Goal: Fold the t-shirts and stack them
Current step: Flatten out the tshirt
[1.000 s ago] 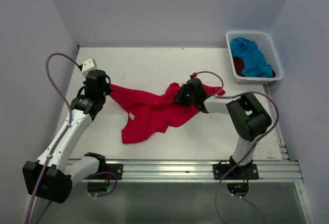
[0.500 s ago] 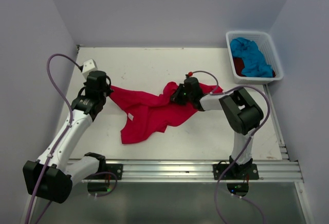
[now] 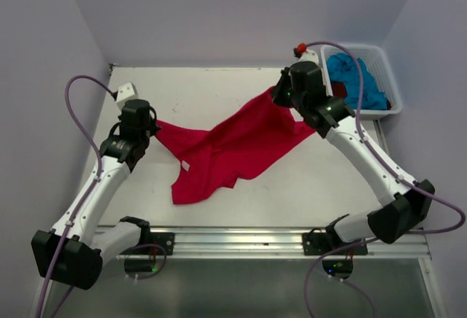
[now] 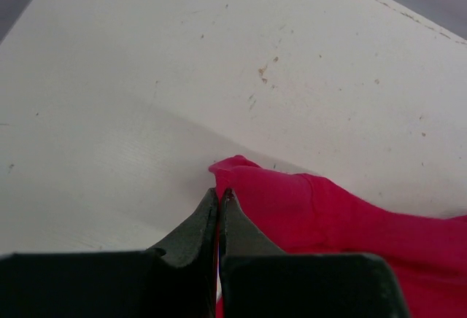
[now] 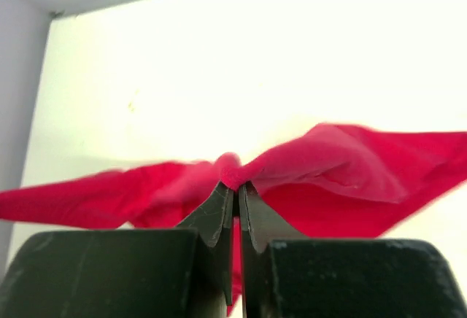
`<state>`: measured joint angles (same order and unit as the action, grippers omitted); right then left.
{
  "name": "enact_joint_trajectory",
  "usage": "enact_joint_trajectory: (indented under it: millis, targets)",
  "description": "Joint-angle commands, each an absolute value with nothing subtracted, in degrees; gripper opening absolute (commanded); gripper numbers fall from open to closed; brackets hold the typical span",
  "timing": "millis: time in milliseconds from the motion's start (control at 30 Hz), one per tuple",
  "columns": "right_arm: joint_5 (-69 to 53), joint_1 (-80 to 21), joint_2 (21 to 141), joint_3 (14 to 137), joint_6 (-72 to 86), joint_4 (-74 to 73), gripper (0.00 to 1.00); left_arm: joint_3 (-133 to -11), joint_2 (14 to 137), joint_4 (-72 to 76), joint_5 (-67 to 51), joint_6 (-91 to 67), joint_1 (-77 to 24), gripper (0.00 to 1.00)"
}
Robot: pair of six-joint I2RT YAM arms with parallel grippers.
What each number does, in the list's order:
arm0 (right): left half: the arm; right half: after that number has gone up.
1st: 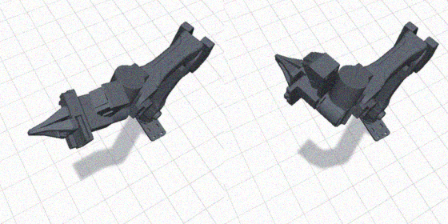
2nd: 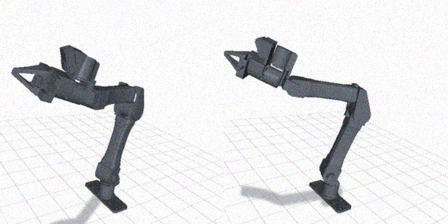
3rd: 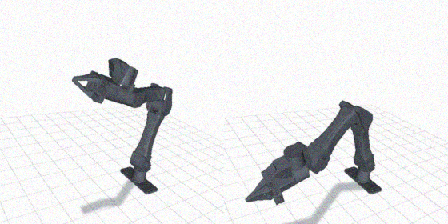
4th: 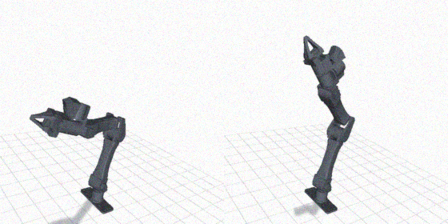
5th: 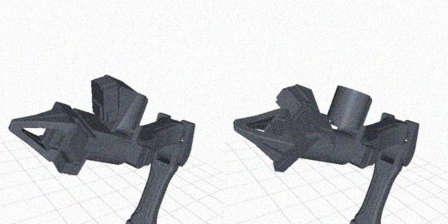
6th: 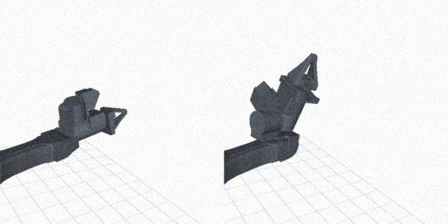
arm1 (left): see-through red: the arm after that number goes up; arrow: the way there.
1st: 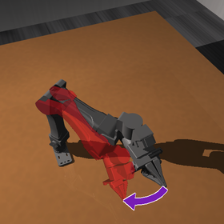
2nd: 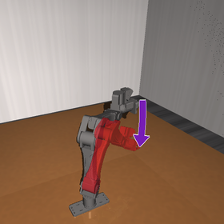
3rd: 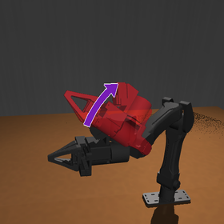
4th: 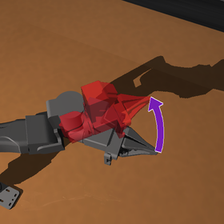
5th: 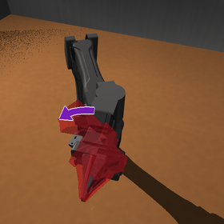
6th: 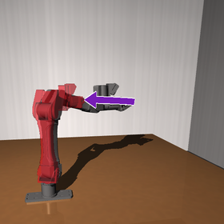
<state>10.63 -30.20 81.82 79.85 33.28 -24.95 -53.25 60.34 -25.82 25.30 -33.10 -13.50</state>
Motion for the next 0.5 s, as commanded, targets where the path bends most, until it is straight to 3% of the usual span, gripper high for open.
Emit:
enact_joint_trajectory:
  millis: [0, 300, 467]
  targets:
    - [25.56, -30.23, 81.48, 86.56, 24.18, -44.73, 0.0, -58.7, 58.71, -25.49, 24.0, -30.06, -13.1, 0.0]
    - [39.97, -30.23, 69.29, 87.02, 21.01, -39.39, 0.0, -80.64, 54.85, -31.37, 26.63, -23.12, -13.18, 0.0]
    - [37.18, -30.23, 61.18, 83.5, 14.52, -29.73, 0.0, -89.47, 50.55, -28.41, 24.89, -19.61, -13.1, 0.0]
